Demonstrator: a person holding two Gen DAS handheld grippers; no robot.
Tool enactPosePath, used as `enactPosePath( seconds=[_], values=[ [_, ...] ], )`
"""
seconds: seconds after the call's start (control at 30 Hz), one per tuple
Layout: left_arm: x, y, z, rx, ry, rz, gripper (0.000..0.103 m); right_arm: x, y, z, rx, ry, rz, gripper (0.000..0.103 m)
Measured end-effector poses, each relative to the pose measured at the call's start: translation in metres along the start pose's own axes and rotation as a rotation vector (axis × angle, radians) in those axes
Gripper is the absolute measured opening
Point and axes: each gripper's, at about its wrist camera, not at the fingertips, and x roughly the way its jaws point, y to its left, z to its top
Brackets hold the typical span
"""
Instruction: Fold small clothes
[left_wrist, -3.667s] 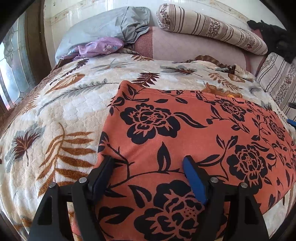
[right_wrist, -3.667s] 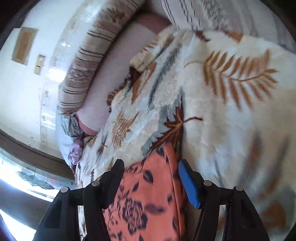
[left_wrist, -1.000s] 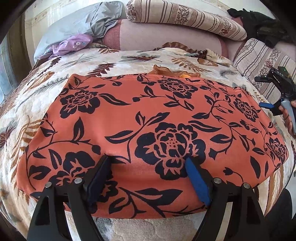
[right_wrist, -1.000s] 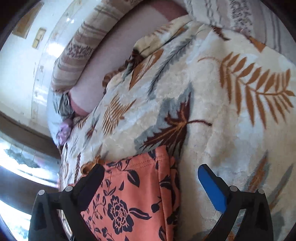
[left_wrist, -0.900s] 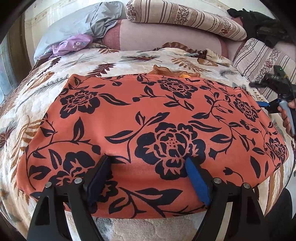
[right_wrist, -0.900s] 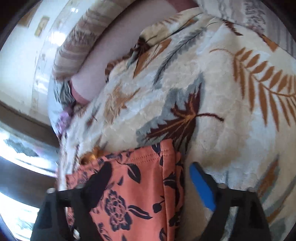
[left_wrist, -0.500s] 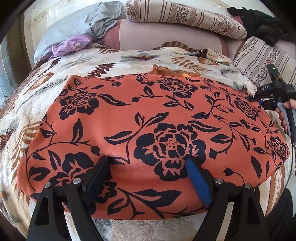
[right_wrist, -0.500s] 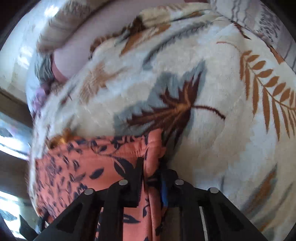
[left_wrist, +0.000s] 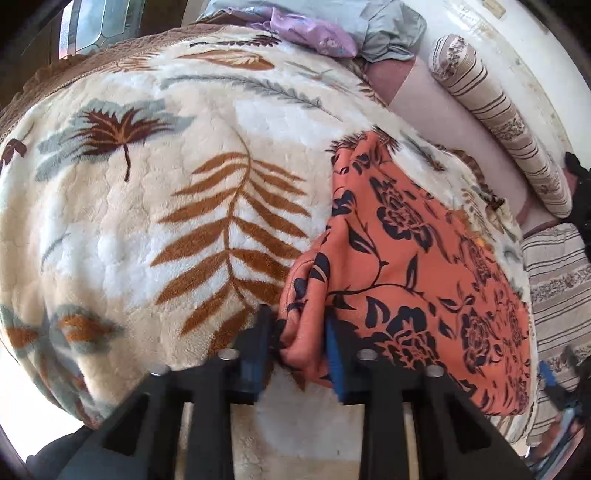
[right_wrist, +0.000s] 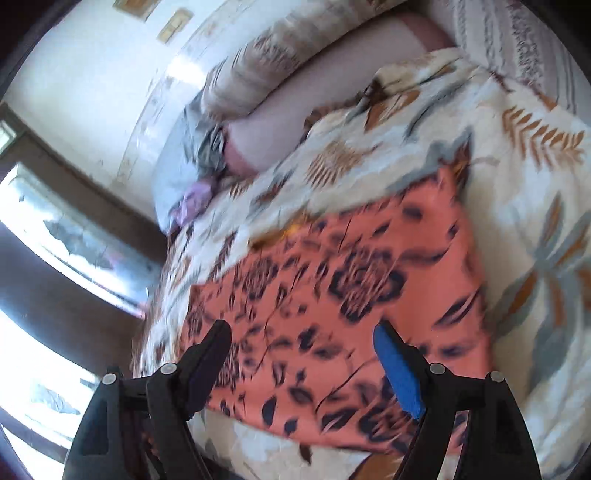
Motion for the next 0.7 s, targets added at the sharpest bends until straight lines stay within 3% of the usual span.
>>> enactPosePath(
  seconds=[0.1, 0.27, 0.33, 0.4, 0.43, 0.47, 0.53, 0.63, 0.7],
  values=[
    [-0.003, -0.003, -0.003, 0.002, 0.024, -0.006, 0.014, 0.028, 0.003, -0.026, 0.013, 0.07, -0.052, 0.082],
    [-0.003, 0.022, -0.002, -0.137, 0.081, -0.136, 0.023, 0.047, -0.012, -0.04, 0.076, 0.063, -0.084, 0.082],
    [-0.013, 0.014, 0.007, -0.095, 0.057, -0.096, 0.028, 0.048, -0.011, -0.041, 0.06, 0.061, -0.082, 0.082],
    [-0.025, 0.001, 0.024, -0.036, -0.023, -0.094, 0.043, 0.047, -0.01, -0.044, 0.036, 0.058, -0.082, 0.082],
    [-0.026, -0.006, 0.035, -0.014, -0.045, -0.108, 0.058, 0.047, -0.01, -0.045, 0.026, 0.053, -0.08, 0.082],
    [-0.023, -0.014, 0.048, 0.005, -0.068, -0.13, 0.065, 0.047, -0.01, -0.045, 0.022, 0.048, -0.077, 0.082],
    [-0.003, -0.032, 0.079, 0.072, -0.078, -0.142, 0.065, 0.044, -0.011, -0.046, 0.023, 0.036, -0.068, 0.082],
    [0.045, -0.058, 0.116, 0.136, -0.001, -0.12, 0.065, 0.04, -0.015, -0.046, 0.038, 0.029, -0.051, 0.082],
    [0.074, -0.061, 0.133, 0.125, 0.053, -0.122, 0.065, 0.039, -0.016, -0.045, 0.051, 0.032, -0.044, 0.082]
  ],
)
